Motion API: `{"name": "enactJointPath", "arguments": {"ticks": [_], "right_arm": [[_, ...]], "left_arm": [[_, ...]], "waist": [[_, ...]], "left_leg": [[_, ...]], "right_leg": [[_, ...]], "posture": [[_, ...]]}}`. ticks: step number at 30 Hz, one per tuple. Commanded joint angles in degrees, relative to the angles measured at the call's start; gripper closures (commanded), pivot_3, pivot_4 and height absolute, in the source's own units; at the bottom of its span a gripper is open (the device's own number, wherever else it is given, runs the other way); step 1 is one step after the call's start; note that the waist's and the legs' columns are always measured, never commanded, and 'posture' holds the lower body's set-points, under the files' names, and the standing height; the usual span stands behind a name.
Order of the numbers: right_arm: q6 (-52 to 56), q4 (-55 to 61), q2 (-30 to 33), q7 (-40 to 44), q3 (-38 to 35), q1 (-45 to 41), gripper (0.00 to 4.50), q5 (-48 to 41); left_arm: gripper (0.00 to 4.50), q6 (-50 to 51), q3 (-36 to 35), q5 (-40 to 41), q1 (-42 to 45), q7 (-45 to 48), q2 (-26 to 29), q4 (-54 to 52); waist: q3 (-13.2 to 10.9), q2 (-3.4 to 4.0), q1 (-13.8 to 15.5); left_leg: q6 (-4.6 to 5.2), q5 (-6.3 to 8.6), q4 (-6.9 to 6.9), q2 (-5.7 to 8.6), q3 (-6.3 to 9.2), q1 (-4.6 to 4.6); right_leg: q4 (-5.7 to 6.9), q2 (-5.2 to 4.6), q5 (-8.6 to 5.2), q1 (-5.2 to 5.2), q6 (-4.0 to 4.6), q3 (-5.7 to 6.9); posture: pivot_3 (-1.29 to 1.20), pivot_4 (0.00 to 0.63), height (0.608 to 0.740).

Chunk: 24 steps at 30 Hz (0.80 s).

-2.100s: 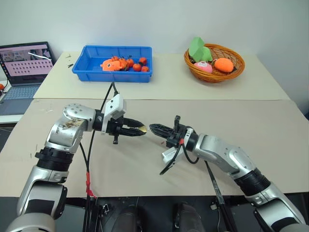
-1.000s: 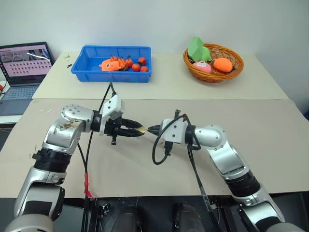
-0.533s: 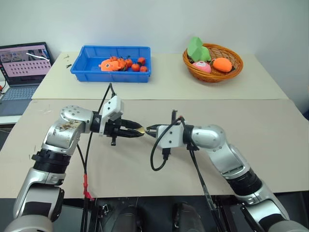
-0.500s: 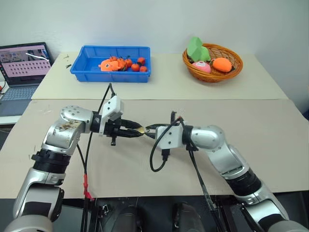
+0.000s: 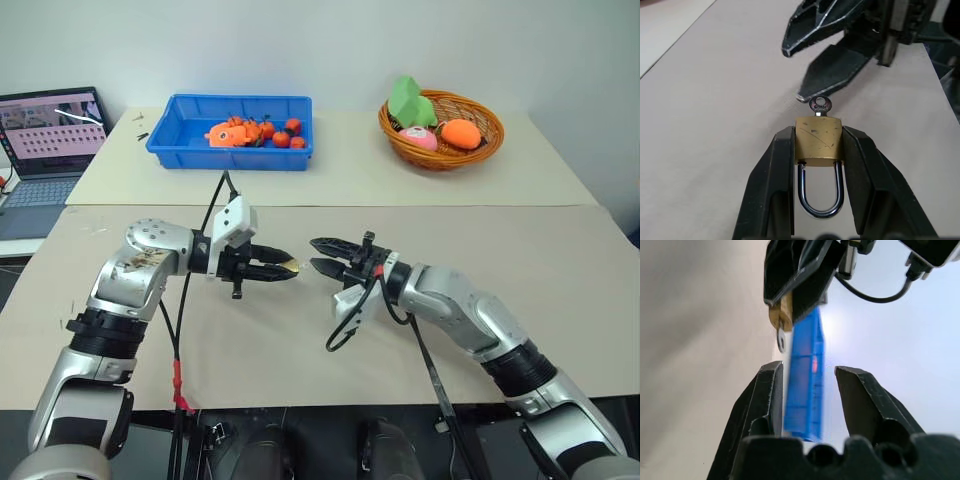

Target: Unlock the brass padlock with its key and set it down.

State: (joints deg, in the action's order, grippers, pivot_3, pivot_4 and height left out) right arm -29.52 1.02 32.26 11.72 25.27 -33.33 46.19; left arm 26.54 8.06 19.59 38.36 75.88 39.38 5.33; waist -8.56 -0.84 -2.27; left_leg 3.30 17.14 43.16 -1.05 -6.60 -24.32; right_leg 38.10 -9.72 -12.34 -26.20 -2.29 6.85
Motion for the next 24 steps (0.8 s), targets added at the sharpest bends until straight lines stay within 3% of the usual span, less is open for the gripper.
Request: {"name": "enactJointPath", "arguments": {"ticks": [1, 13, 24], "right_arm": [[-3.0, -0.8, 0.4, -6.7, -0.9, -1.0, 2.41, 4.5], [-7.1, -5.8, 3.6, -10.7, -0.2, 1.7, 2.41, 7.7], [-6.6, -0.9, -0.2, -7.6, 0.4, 0.7, 2.41, 6.9]], "left_arm": [[3.65, -0.2, -0.5, 0.5, 1.5, 0.3, 0.2, -1.2], [3.65, -0.2, -0.6, 0.4, 1.9, 0.2, 0.3, -1.0], [3.65, -0.4, -0.7, 0.3, 1.9, 0.0, 0.3, -0.8]], "waist": [[0.0, 0.0, -0.2], [0.0, -0.01, -0.1], [0.0, -0.01, -0.2]], "left_leg": [[0.0, 0.0, 0.0, 0.0, 0.0, 0.0], [0.0, 0.0, 0.0, 0.01, 0.0, 0.0], [0.0, 0.0, 0.01, 0.0, 0.01, 0.0]], "right_leg": [[0.0, 0.0, 0.0, 0.0, 0.0, 0.0], [0.0, 0.0, -0.01, 0.01, -0.01, -0.02], [-0.01, 0.0, -0.01, 0.01, -0.01, -0.02]], "posture": [[0.0, 0.15, 0.684], [0.0, 0.15, 0.684], [0.0, 0.15, 0.684]]}}
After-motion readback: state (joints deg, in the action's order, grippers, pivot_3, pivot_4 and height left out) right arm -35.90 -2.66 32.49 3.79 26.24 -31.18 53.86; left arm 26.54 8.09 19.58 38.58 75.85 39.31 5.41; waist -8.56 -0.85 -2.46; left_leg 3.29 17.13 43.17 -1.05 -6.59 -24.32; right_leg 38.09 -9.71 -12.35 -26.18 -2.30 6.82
